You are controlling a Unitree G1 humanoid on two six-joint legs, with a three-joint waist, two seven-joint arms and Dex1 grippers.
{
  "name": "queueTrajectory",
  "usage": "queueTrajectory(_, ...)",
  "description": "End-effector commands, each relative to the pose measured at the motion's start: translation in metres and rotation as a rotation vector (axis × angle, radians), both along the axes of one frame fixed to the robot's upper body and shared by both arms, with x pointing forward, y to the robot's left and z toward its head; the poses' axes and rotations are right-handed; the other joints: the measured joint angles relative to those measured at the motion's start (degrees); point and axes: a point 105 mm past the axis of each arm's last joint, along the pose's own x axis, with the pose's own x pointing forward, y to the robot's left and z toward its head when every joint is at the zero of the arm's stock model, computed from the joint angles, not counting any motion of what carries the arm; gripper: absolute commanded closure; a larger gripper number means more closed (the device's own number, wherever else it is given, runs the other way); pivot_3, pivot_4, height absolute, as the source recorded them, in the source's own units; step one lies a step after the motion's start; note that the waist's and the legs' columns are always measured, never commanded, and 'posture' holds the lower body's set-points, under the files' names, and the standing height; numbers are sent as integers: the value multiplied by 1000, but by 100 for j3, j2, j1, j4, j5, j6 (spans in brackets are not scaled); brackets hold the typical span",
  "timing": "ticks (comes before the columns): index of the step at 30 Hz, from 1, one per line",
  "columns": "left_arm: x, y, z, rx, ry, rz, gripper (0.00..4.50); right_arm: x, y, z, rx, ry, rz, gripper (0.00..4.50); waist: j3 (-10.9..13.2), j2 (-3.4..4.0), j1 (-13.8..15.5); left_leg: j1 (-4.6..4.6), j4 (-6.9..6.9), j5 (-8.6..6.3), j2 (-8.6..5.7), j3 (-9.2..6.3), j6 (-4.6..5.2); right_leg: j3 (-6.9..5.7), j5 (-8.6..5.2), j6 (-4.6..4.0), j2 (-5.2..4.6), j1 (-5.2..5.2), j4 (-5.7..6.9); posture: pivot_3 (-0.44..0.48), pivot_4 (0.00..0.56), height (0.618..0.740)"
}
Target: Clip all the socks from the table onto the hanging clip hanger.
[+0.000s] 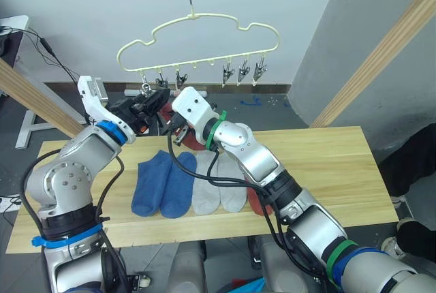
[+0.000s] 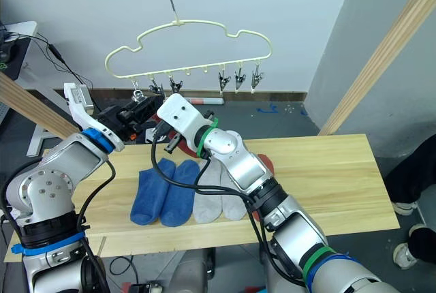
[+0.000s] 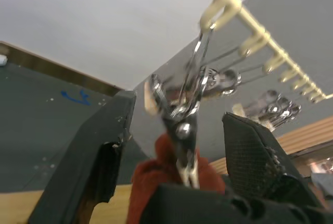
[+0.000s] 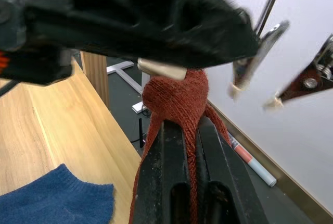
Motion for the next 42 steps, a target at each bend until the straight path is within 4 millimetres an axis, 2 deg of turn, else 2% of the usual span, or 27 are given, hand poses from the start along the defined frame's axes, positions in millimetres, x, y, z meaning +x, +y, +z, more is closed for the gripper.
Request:
queueTrajectory(1,-15,-1,8,95,-53,-43,1574,-28,33,32,98,-43,106,4500,0,0,4,0,0,0,0,-1,0,0,0,0,0,0,0,-82,297,733)
queueTrajectory(5,-20,1,1,225,-69,-21,1574,-28,31,33,105,-53,103,4500,-1,-1,11,0,0,0,-1,-1,0,0,0,0,0,0,1,-75,298,733)
queueTrajectory(8,-22,0,-1,259,-86,-8,1548,-27,30,32,105,-49,99,3773,-1,-1,17,0,0,0,-1,-1,0,-1,0,-1,0,-1,1,-73,298,733)
queueTrajectory(12,-26,1,-6,295,-101,12,1548,-27,27,26,69,-59,104,2420,-1,-1,18,0,0,0,0,-1,0,0,0,-1,0,-1,0,-73,301,733)
queueTrajectory(21,-37,-5,-21,350,-122,25,1548,-25,-4,6,-8,-55,92,2420,-1,-2,30,0,-2,0,0,0,1,2,0,-1,-1,-2,0,-71,304,733)
queueTrajectory(27,-35,-14,-15,480,-282,123,1548,-30,-54,1,-65,-90,66,2420,-2,-3,89,0,0,0,-2,0,1,2,0,0,-1,-1,1,-66,306,733)
queueTrajectory(33,-30,-24,-12,555,-420,241,1548,-35,-100,6,-91,-91,43,2420,-2,-3,90,1,-1,-1,-2,3,1,6,0,0,0,-1,-1,-102,317,733)
queueTrajectory(40,-17,-40,-8,553,-507,304,1548,-37,-135,19,-104,-91,27,2420,-2,-3,19,1,2,-1,-4,3,3,6,0,1,2,2,0,-132,323,733)
queueTrajectory(42,-10,-35,-5,562,-523,372,1548,-35,-141,23,-100,-89,4,2420,-2,-3,15,1,3,-1,-4,3,3,6,0,1,2,2,0,-142,322,733)
